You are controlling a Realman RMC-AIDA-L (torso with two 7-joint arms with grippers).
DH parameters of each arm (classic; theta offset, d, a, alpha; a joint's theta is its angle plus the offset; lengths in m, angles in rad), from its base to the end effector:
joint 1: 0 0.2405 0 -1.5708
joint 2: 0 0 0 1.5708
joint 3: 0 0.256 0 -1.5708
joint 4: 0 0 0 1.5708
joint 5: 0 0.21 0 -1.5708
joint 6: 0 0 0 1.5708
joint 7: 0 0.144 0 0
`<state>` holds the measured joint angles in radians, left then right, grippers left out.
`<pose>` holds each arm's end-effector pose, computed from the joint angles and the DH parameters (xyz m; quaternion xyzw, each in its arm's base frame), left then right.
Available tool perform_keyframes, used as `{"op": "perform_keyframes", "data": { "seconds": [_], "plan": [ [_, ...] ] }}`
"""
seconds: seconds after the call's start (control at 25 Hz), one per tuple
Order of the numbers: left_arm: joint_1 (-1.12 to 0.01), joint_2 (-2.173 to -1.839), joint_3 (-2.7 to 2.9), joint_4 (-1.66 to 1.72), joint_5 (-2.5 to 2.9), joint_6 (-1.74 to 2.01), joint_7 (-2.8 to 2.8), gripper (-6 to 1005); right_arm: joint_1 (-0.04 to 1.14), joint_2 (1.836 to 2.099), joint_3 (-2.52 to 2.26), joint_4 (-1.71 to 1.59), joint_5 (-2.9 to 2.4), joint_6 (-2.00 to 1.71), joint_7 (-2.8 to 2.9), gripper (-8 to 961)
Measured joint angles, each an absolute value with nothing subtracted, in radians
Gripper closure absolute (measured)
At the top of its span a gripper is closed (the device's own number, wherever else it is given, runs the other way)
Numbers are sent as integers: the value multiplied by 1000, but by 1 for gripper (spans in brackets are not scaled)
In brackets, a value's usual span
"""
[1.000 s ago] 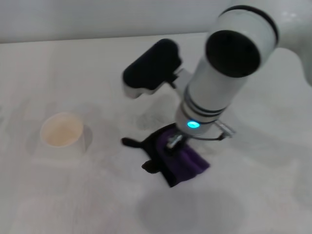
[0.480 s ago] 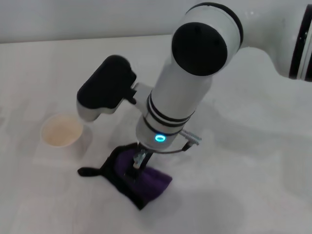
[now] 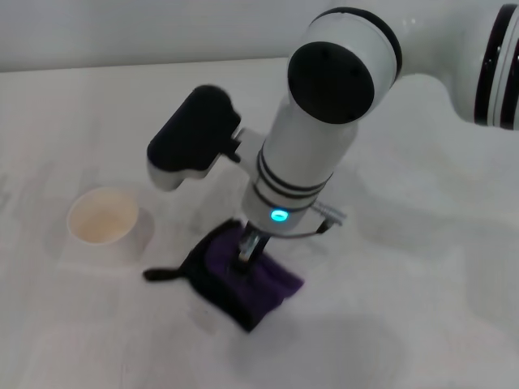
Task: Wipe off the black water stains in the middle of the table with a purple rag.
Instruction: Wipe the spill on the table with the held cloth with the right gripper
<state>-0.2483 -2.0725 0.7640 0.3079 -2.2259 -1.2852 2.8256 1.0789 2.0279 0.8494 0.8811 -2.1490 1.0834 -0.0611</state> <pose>-0.3701 0.2869 0.0472 -0.7285 -0.1366 -0.2511 0.6226 0.1157 0.3368 -0.1465 -0.9173 0.2679 -0.2662 0.1261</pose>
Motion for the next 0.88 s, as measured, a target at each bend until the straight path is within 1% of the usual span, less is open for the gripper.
{"op": "perform_keyframes", "data": {
  "seconds": [0.44, 0.88],
  "plan": [
    [-251, -2071, 764, 316, -2226, -1263, 2826, 153, 1087, 2028, 877, 871, -2307, 1095, 26, 891],
    [-263, -2071, 764, 316, -2227, -1252, 2826, 152, 1085, 2028, 837, 927, -2127, 1091, -72, 891]
  ]
}}
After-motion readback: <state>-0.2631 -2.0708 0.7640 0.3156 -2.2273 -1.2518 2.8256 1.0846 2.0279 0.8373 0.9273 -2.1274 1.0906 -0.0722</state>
